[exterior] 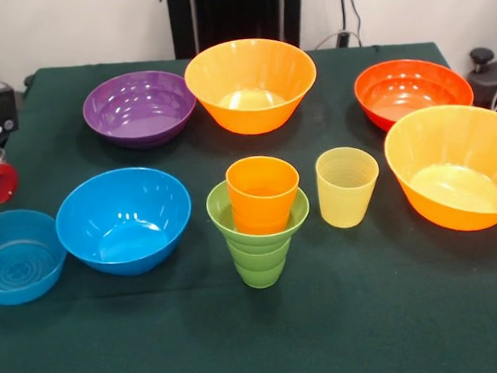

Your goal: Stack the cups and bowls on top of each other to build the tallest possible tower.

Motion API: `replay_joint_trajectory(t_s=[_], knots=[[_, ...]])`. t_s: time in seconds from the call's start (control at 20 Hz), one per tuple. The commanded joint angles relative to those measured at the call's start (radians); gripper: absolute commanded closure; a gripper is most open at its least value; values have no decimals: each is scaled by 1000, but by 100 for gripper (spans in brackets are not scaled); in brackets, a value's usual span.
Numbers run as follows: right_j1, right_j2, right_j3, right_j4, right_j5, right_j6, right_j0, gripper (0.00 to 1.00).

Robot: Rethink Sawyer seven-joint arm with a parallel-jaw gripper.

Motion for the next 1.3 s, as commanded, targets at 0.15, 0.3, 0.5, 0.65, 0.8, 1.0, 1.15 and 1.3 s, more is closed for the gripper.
replay_joint_trajectory(t_s=[0.15,0.3,0.5,0.65,0.8,1.0,1.15,1.3], knots=[[-110,-19,115,-12,155,-127,76,100],[-161,-28,174,-11,148,-109,82,100],[-208,-53,232,-20,137,-79,99,100],[-224,-58,242,-16,145,-74,108,100],[-229,-61,225,-10,169,-86,116,100],[-237,-81,212,-18,187,-91,131,100],[-246,-105,191,-36,216,-101,143,100],[-259,-115,181,-42,249,-122,144,100]])
